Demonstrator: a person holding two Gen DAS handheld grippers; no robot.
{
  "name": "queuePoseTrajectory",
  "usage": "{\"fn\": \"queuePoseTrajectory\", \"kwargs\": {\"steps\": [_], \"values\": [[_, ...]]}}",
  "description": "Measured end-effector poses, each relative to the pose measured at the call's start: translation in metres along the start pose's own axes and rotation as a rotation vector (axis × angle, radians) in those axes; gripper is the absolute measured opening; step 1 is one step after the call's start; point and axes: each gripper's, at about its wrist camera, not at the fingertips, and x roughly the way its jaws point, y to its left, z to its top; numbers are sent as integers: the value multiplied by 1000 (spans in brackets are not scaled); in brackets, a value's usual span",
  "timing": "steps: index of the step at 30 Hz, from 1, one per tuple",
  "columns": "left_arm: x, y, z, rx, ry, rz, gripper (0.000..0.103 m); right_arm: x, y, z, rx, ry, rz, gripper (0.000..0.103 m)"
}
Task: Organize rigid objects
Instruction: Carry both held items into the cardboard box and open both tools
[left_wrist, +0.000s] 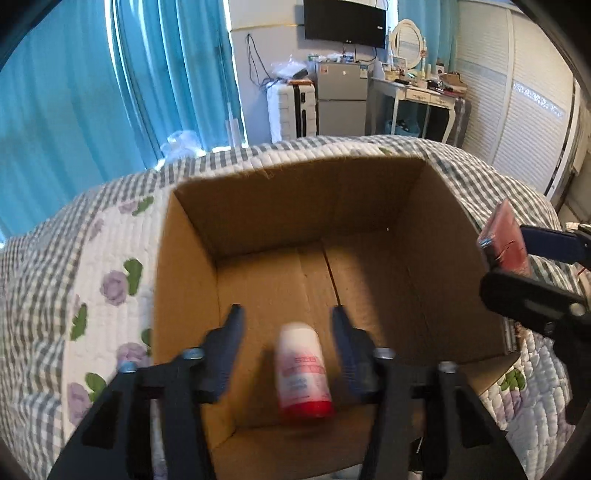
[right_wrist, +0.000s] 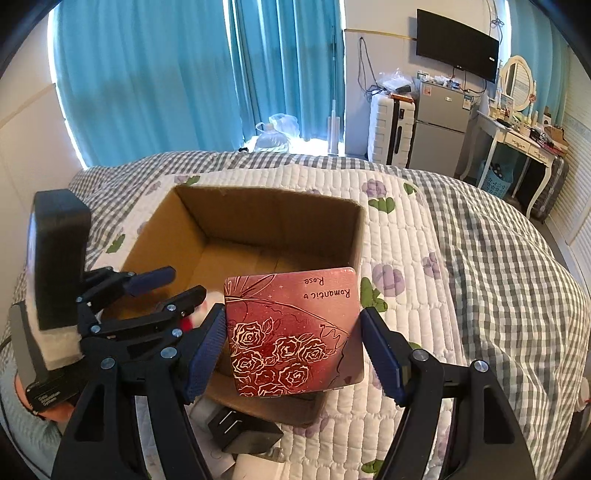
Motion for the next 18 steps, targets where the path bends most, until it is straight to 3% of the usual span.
{"fn": "queuePoseTrajectory", "kwargs": {"steps": [5,15,18], "values": [[-26,15,4,-42,-33,20,61,2,4,5,-10,2,-9,72],[-68,48,-23,-86,-58,59,61,46,30,1,-58,90,-51,73],[-72,51,-29,-91,-59,52,61,46,31,0,-42,79,-68,79]]}}
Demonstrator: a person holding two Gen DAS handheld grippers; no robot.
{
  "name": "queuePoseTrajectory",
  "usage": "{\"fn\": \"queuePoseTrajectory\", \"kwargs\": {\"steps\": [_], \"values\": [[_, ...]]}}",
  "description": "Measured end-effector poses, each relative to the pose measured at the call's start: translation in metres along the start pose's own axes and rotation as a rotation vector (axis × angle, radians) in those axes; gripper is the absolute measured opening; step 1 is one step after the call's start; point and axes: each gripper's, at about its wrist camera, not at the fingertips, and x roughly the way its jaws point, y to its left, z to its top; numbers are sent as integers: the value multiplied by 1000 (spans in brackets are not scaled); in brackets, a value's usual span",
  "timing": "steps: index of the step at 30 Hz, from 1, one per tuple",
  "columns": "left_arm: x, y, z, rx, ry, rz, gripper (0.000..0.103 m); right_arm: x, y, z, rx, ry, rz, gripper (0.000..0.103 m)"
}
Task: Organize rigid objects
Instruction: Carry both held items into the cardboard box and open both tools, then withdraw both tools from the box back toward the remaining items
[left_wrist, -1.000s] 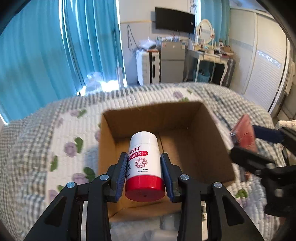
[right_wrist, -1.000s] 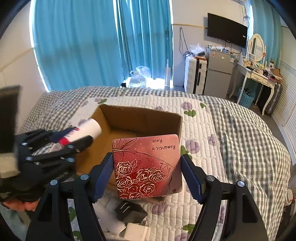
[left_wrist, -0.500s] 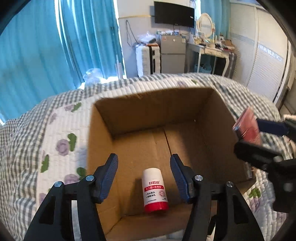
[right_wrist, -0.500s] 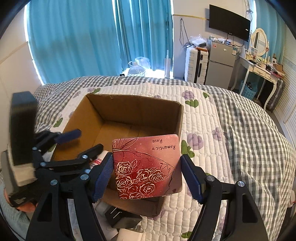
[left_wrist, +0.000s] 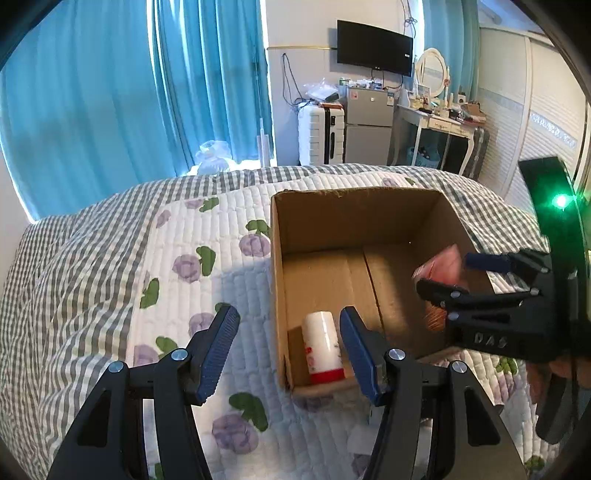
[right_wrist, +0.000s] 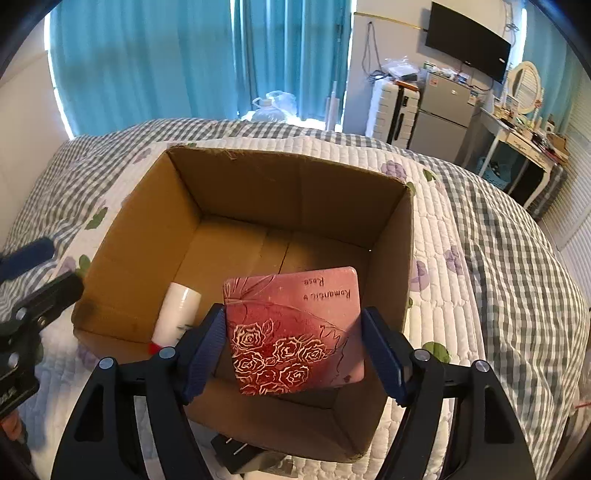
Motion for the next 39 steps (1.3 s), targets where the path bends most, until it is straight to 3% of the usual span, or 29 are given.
{"fn": "queuePoseTrajectory", "kwargs": {"steps": [2,7,13,17,23,27,30,35,36,38,39], "values": [[-3,0,-5,3,5,-2,62,-8,-3,0,12,-21,-5,85],[-18,-6,-21,8,5,-2,81,-44,-10,-5,34,-49,-24,86],[-32,-8,-47,-31,38,6,90,-83,-14,-44,41,-60,-61,90],[-33,-16,-72,-43,76,11,90,-87,-11,-84,39,-25,-91,92],[-25,-37,-113,-15,143,-35,90,-78,-8,-139,65,54,-64,92],[-4,-57,-138,35,233,-43,90,-67,-12,-164,91,101,-105,92],[8,-69,-149,87,258,-34,90,-58,-13,-175,87,126,-155,92],[24,-80,-158,128,306,-75,81,-54,-17,-178,110,131,-140,92],[28,-83,-160,141,316,-81,69,-52,-19,-178,121,139,-134,92],[33,-86,-160,150,334,-121,55,-48,-20,-179,138,151,-132,92],[35,-87,-160,151,334,-123,55,-46,-21,-180,145,158,-134,92]]}}
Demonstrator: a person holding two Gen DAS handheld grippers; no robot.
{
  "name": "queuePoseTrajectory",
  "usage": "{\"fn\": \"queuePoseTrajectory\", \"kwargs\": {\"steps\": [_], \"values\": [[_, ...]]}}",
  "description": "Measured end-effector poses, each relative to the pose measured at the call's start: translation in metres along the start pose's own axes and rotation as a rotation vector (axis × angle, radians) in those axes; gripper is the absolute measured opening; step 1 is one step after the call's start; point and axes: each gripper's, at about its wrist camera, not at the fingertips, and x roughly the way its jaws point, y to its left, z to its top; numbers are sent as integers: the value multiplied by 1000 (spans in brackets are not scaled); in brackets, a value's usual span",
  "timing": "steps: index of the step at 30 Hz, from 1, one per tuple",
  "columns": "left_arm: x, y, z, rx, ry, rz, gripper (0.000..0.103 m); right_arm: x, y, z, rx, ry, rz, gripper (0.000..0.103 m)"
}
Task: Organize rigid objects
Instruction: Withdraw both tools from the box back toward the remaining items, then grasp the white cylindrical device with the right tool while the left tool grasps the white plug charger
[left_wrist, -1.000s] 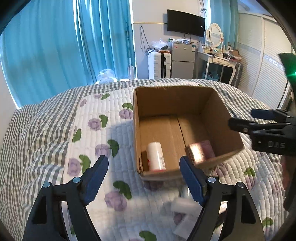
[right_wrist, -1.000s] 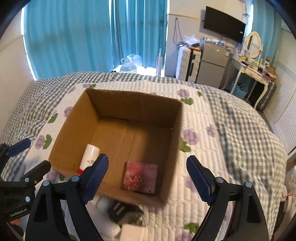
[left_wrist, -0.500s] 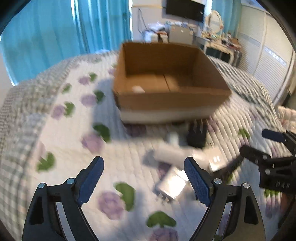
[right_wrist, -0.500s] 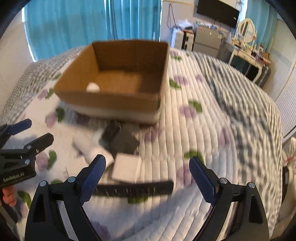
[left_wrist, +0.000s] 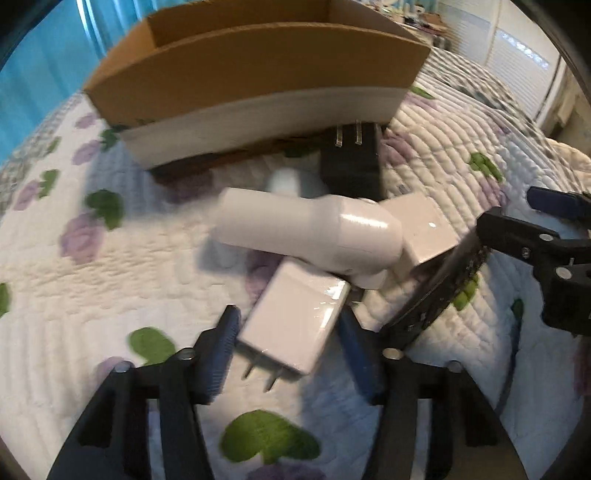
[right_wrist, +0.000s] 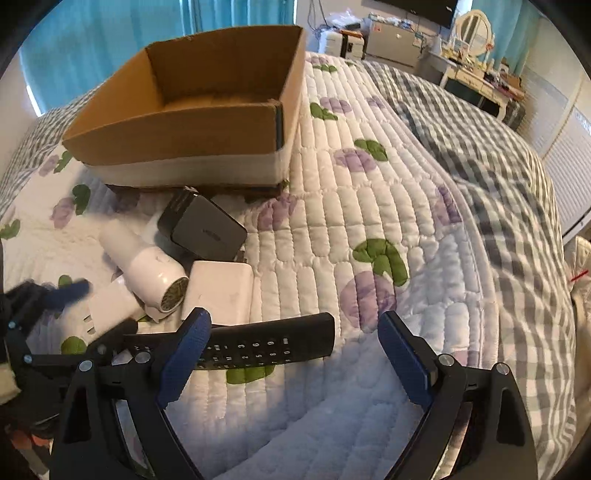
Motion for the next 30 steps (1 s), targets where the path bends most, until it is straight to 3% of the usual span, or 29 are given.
{"fn": "queuePoseTrajectory", "kwargs": {"steps": [5,10,20,24,30], "values": [[-12,3,-4,-8,-40,-18,50,-1,-1,0,6,-4,11,92],[-43,27,-7,-116,-111,-25,43,-8,3,1,-2,-33,40,92],[-69,72,-5,-261,-191,103,42,-7,65,13,-233,-65,174,92],[-67,77,-5,-267,-190,100,42,11,95,16,-319,-42,164,91],[-63,79,-9,-274,-179,78,42,39,119,15,-335,18,83,79]]}}
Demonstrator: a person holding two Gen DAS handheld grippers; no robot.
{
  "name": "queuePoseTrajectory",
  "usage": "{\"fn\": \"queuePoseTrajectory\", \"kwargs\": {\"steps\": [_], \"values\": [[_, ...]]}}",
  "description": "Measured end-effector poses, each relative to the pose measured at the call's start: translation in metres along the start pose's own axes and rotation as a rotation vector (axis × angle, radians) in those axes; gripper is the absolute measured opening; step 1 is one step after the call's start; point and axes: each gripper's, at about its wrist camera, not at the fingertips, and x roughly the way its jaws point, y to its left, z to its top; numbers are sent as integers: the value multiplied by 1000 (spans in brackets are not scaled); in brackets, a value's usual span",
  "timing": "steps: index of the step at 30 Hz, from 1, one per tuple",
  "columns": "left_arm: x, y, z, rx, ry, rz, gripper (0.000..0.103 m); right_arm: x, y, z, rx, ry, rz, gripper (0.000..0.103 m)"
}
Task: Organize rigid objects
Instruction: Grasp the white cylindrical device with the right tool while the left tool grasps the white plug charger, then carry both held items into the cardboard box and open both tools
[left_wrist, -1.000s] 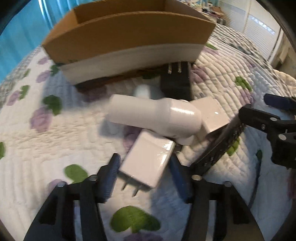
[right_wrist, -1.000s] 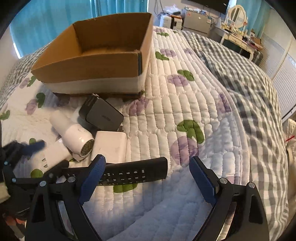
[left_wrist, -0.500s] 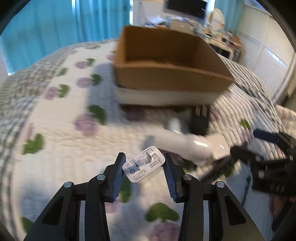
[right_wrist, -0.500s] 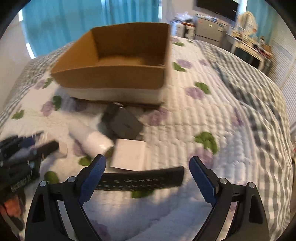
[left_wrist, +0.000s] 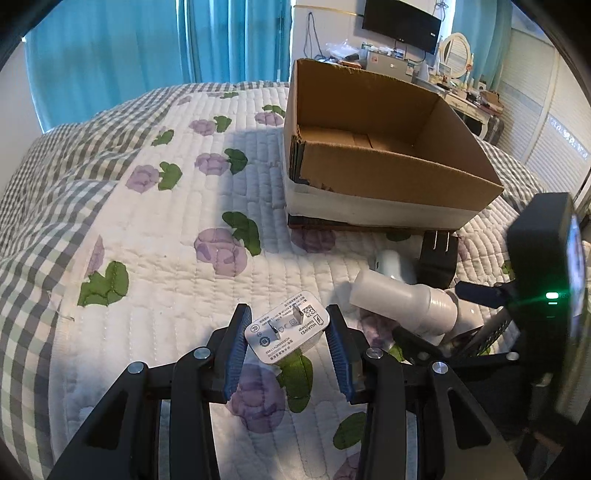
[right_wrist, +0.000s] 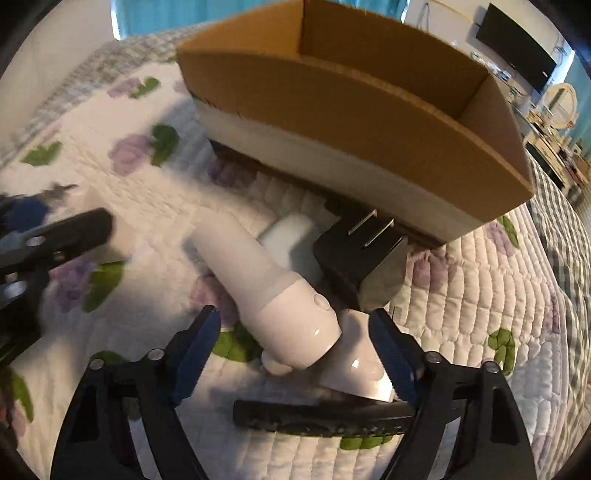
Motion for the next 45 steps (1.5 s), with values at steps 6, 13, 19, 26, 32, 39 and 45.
{"fn": "queuePoseTrajectory", "kwargs": {"steps": [6,13,19,26,32,39,45], "values": [[1,1,-1,-1,7,-3,42,1,9,1,10,-11,-17,57],[-13,-6,2,20,-12,3,42,-26,5,-11,51,-67,30,56],[-41,-16,22,49,-70,-28,42,-75,-11,-1,78,-166,36,56],[-71,-34,81,103,-172,-56,42,-136,-56,44,104,-275,-5,56],[-65,-54,141,150,-247,-52,42,-152,-90,79,143,-333,-29,56],[-20,-65,184,159,-249,-60,42,-143,-124,121,199,-366,-25,56],[37,-73,194,185,-196,-69,42,-119,-139,148,194,-360,-25,56]]}}
